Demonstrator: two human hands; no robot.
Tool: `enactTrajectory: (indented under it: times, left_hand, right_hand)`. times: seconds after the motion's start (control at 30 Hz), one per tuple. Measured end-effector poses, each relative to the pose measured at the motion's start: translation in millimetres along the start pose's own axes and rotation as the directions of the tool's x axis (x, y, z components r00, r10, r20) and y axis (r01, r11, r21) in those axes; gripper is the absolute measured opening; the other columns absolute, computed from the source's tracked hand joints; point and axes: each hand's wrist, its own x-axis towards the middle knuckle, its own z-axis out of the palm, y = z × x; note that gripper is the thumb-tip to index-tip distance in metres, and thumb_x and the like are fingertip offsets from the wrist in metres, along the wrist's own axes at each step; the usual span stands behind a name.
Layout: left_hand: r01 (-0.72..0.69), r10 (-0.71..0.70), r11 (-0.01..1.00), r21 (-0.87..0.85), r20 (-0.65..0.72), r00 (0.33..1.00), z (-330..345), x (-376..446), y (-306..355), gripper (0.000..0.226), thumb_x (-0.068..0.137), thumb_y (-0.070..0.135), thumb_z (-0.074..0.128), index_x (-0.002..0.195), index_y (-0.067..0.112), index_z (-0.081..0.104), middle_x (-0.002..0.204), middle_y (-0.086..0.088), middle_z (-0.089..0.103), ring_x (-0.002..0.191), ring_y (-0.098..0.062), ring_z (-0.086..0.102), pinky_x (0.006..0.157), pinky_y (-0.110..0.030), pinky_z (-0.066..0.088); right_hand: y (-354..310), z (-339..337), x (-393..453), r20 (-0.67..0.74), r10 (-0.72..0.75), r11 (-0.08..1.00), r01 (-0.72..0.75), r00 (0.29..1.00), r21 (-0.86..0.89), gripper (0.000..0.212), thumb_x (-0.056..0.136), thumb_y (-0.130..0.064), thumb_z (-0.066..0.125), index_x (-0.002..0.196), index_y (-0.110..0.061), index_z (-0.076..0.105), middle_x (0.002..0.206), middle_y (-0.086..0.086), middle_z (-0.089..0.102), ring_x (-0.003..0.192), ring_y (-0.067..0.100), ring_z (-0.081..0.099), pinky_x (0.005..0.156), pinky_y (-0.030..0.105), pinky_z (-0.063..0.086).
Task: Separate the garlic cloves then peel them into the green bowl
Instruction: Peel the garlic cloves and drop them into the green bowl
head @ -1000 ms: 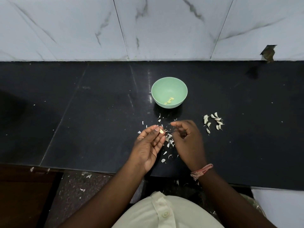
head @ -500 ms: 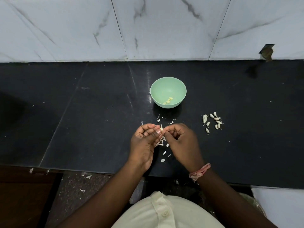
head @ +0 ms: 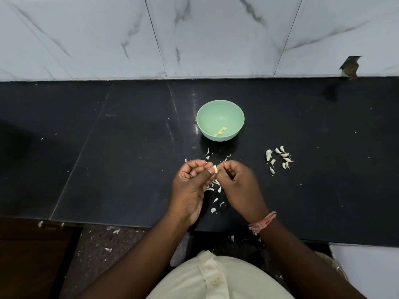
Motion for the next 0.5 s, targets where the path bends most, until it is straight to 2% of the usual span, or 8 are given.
enactTrajectory:
  times: [0.1, 0.2, 0.3, 0.37, 0.43, 0.5]
  left_hand:
    - [0.031, -0.031, 0.998, -0.047, 0.02, 0.999, 1.5, -0.7, 1.2, 0.025, 0.076, -0.009, 0.069, 0.095, 0.007, 0.064, 0.093, -0.013, 0.071, 0.088, -0.018, 0.071, 0.076, -0.025, 0.059]
    - [0.11, -0.106, 0.984, -0.14, 0.037, 0.994, 3.5, -1.4, 2.2, 0.023, 0.079, -0.007, 0.067, 0.095, 0.009, 0.064, 0.092, -0.01, 0.07, 0.086, -0.015, 0.071, 0.079, -0.024, 0.06]
    - [0.184, -0.178, 0.957, -0.223, 0.046, 0.983, 4.0, -1.0, 3.0, 0.021, 0.082, -0.006, 0.064, 0.095, 0.01, 0.064, 0.091, -0.006, 0.069, 0.084, -0.011, 0.07, 0.078, -0.022, 0.059]
    - [0.204, -0.2, 0.946, -0.251, 0.041, 0.979, 3.6, -0.2, 3.1, 0.021, 0.083, -0.006, 0.064, 0.096, 0.011, 0.064, 0.09, -0.005, 0.069, 0.082, -0.01, 0.07, 0.076, -0.021, 0.059]
    - [0.213, -0.21, 0.943, -0.256, 0.04, 0.977, 3.1, 0.3, 2.3, 0.02, 0.083, -0.005, 0.064, 0.096, 0.01, 0.065, 0.09, -0.005, 0.069, 0.082, -0.01, 0.069, 0.076, -0.021, 0.059]
    - [0.209, -0.207, 0.947, -0.242, 0.037, 0.978, 3.0, 0.6, 1.2, 0.02, 0.083, -0.006, 0.064, 0.096, 0.01, 0.065, 0.09, -0.006, 0.069, 0.083, -0.01, 0.07, 0.077, -0.022, 0.06]
  right_hand:
    - [-1.0, -0.1, 0.5, 0.0, 0.032, 0.999, -0.032, 0.999, 0.029, 0.012, 0.094, -0.012, 0.065, 0.083, -0.01, 0.068, 0.056, -0.017, 0.057, 0.052, -0.002, 0.048, 0.054, 0.014, 0.038]
    - [-3.5, -0.2, 0.4, 0.025, 0.071, 0.99, -0.073, 0.997, 0.117, 0.016, 0.098, -0.013, 0.061, 0.082, -0.012, 0.066, 0.054, -0.013, 0.055, 0.052, 0.004, 0.046, 0.052, 0.022, 0.04]
    - [-4.6, 0.7, -0.2, 0.053, 0.119, 0.963, -0.128, 0.992, 0.237, 0.017, 0.101, -0.014, 0.057, 0.089, -0.008, 0.067, 0.062, -0.001, 0.057, 0.059, 0.015, 0.05, 0.058, 0.031, 0.046]
    - [-3.6, -0.2, -0.8, 0.041, 0.146, 0.947, -0.151, 0.988, 0.282, 0.017, 0.102, -0.012, 0.053, 0.096, -0.008, 0.068, 0.066, -0.001, 0.058, 0.062, 0.014, 0.053, 0.061, 0.033, 0.049]
    - [-1.9, -2.7, -1.4, 0.025, 0.121, 0.959, -0.123, 0.992, 0.256, 0.021, 0.104, -0.012, 0.05, 0.102, -0.015, 0.07, 0.075, -0.001, 0.062, 0.069, 0.012, 0.057, 0.065, 0.033, 0.051]
    - [1.0, -5.4, -2.5, 0.018, 0.026, 0.982, -0.029, 0.999, 0.187, 0.021, 0.105, -0.016, 0.053, 0.111, -0.023, 0.072, 0.094, -0.003, 0.067, 0.082, 0.007, 0.063, 0.075, 0.03, 0.053]
